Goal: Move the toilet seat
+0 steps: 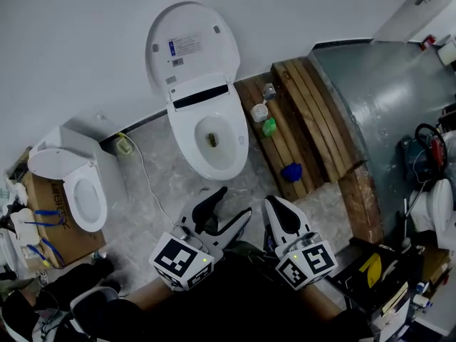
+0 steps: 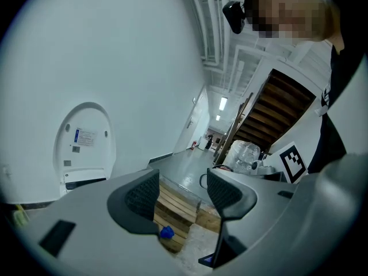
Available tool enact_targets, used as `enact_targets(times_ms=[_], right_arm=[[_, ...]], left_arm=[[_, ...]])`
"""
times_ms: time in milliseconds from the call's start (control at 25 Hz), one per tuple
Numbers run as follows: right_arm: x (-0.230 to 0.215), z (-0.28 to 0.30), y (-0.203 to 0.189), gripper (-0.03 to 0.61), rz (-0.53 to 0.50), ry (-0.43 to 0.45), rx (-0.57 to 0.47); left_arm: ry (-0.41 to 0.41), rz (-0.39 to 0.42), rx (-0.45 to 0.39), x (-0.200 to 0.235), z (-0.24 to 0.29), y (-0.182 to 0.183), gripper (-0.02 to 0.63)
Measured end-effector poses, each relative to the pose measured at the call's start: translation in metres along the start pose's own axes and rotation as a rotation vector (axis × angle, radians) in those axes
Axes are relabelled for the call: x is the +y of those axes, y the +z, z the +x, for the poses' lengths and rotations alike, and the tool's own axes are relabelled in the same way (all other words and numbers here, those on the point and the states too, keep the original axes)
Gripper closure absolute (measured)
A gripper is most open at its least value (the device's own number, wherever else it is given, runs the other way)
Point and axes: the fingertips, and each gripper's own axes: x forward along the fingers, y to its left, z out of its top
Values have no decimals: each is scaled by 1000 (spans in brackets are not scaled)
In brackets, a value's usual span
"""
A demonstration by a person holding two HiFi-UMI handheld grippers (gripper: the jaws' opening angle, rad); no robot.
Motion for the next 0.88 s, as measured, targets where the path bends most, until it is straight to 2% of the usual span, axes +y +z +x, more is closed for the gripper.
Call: enact_targets(times_ms=[560,720,880], right_arm=[[17,111,20,537,2,-29,22],[25,130,26,537,-15,-45,28],[29,146,32,537,-30,-69,21]], left_arm=[[-9,-39,25,106,5,37,345],[-26,-29,-10,125,2,51,345],[-30,-33,26,144,-2,54,345]])
